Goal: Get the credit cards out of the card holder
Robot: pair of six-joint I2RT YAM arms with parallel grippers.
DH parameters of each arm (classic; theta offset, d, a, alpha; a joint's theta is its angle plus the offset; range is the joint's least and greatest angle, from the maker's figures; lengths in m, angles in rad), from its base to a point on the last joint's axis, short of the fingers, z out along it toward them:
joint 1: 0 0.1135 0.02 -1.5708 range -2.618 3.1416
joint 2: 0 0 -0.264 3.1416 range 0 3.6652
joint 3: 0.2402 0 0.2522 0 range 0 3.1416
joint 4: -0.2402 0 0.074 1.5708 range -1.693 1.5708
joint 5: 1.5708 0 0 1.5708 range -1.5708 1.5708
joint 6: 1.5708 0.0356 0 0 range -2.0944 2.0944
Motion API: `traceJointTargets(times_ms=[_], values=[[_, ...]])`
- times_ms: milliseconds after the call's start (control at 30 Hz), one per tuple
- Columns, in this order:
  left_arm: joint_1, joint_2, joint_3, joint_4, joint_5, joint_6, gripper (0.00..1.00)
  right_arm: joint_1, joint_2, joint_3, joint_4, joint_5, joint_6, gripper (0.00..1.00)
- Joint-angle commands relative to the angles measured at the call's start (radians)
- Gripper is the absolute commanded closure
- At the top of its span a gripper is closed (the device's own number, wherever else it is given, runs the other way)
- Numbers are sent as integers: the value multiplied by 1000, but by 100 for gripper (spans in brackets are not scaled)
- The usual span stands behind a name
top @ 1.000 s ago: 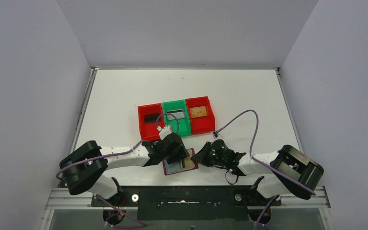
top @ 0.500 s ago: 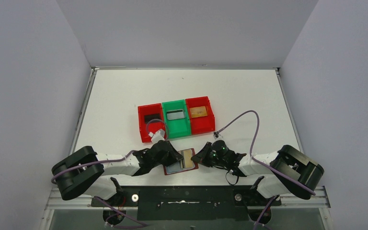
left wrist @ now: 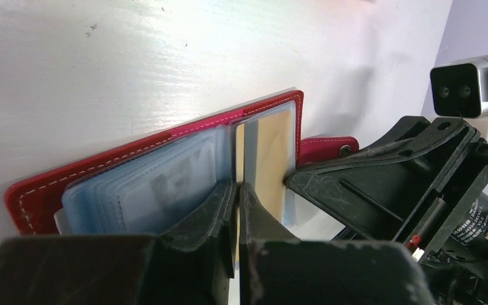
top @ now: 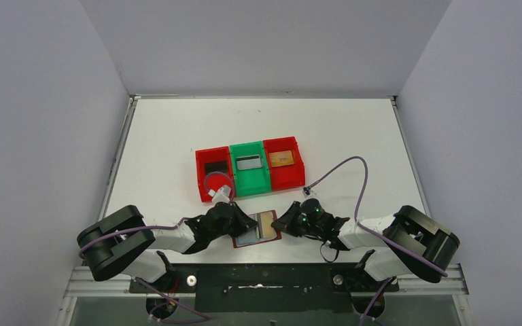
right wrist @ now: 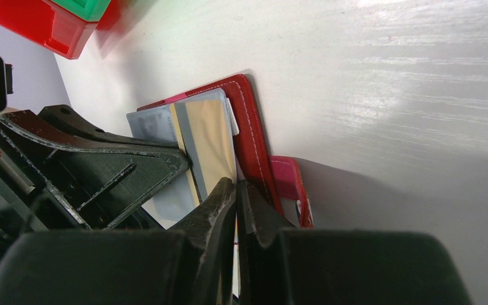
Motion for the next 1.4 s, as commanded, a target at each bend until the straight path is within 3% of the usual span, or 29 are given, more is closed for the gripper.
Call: traceJointTargets(times_ms=[0,367,733,1067,1233,1367], values=[[-23,-19,28,109,139,24,100,16,19,-18,-91,2,-11,100],[26,-148,-1,-46,158,74,100,13,-117,-26,-234,102,4,100],[48,-181,3,-128,203,120,100,13,-144,-37,-235,105,9,100],[49,-201,48,-243,165,145,100,14,-327,95,-485,169,-127,72],[49,-192,63,-253,174,159,100,16,-366,148,-512,167,-174,69],[50,-177,78,-249,180,164,100,29,-318,158,-411,115,-195,70]])
